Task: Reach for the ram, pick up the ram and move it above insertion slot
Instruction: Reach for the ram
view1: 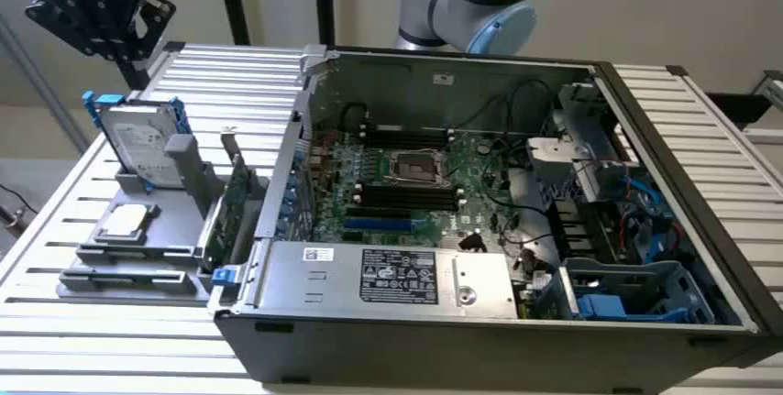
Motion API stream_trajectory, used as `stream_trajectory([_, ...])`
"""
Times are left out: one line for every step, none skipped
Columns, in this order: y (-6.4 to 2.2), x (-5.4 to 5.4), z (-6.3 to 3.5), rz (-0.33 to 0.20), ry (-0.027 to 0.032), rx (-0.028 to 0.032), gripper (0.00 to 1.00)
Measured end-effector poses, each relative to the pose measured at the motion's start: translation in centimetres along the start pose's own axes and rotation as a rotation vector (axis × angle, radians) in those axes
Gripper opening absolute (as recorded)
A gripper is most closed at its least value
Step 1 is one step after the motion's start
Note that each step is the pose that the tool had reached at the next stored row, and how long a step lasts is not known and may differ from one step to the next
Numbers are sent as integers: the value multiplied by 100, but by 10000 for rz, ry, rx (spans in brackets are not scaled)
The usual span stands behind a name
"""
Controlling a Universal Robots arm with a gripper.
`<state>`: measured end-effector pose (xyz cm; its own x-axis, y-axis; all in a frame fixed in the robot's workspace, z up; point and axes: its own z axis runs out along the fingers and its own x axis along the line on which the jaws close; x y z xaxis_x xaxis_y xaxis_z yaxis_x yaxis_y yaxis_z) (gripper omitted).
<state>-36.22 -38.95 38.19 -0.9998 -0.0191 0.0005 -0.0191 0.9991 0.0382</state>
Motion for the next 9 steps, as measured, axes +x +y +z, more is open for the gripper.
stream_trajectory([0, 0, 0, 0, 0, 0, 11])
stream_trajectory([0, 0, 0, 0, 0, 0, 11])
stream_trajectory([0, 0, 0, 0, 0, 0, 11])
stream_trajectory([0, 0, 0, 0, 0, 0, 11])
stream_trajectory([0, 0, 0, 0, 0, 0, 11])
stream_trajectory([0, 0, 0, 0, 0, 0, 11])
stream_trajectory([0, 0, 0, 0, 0, 0, 11])
stream_trajectory([0, 0, 0, 0, 0, 0, 11])
stream_trajectory([0, 0, 0, 0, 0, 0, 11])
